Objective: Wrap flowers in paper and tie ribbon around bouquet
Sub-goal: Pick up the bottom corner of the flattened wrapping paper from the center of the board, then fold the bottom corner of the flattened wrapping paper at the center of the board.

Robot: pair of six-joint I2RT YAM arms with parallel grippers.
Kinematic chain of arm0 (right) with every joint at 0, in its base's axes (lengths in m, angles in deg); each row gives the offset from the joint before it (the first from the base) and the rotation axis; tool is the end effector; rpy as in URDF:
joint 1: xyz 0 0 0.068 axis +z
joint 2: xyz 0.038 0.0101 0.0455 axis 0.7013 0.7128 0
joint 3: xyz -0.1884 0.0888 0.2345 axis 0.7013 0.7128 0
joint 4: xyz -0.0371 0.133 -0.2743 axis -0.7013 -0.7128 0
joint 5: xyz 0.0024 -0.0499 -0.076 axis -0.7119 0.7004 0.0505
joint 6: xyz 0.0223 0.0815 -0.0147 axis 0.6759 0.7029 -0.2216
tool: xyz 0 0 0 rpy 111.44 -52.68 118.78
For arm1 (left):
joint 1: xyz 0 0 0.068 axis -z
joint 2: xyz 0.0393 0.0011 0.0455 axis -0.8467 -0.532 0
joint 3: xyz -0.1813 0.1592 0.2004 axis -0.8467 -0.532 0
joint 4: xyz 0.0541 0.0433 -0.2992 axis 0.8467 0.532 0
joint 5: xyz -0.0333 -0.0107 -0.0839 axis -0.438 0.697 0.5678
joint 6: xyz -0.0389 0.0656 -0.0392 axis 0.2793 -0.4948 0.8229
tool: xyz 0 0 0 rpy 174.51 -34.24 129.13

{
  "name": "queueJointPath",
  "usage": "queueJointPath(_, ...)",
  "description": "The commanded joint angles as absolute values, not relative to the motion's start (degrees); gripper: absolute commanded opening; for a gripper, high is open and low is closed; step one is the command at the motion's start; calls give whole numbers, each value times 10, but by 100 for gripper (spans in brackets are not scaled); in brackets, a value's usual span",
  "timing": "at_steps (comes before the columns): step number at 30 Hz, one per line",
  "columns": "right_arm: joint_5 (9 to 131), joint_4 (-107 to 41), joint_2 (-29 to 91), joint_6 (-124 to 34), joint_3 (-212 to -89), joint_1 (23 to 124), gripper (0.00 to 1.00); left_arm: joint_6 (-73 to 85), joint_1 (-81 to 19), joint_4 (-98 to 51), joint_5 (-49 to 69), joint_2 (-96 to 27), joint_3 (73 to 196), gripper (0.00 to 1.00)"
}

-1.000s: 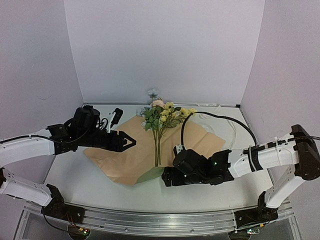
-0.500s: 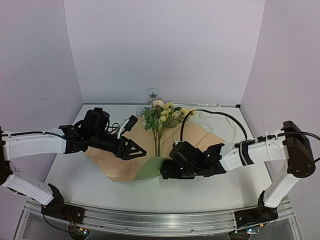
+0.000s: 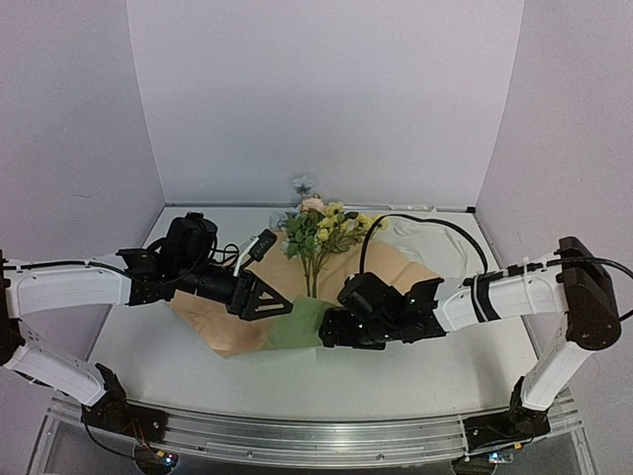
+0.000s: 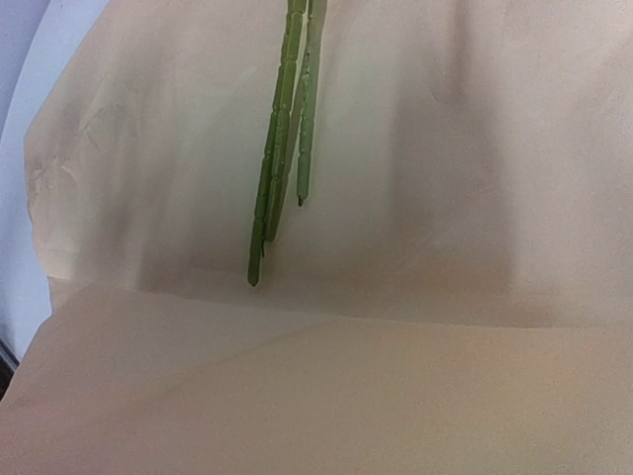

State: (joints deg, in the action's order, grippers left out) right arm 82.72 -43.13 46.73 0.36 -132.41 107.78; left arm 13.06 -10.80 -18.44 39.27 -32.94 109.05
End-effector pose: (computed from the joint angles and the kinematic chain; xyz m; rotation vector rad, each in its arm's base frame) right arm 0.1938 0.3680 0.1624 -0.2088 2.5911 0.7243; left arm 0.1972 -0.2798 0.2610 0.9735 2.0630 -1.3440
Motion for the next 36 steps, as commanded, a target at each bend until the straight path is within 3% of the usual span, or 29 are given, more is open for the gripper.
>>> queueJointPath(1,827,-433,479,7,-1348,1074,83,112,-97,-178,391,-330,1116,71)
queueJointPath(6,827,-433,479,6,-1347,1073,83,99,-78,-150,356,-367,1141,59)
queueJointPath(10,831,-433,474,5,-1343,1071,83,102,-75,-161,328,-380,1152,45)
queueJointPath(14,840,-433,466,5,-1339,1070,83,94,-75,-157,287,-396,1173,15)
queueJointPath(17,851,-434,455,0,-1333,1071,83,90,-76,-163,261,-416,1188,1)
queueJointPath(25,889,-455,436,-35,-1354,1059,86,63,-106,-172,235,-513,1275,0)
queueJointPath(36,855,-474,479,-93,-1417,1007,85,40,-193,-147,310,-650,1375,0)
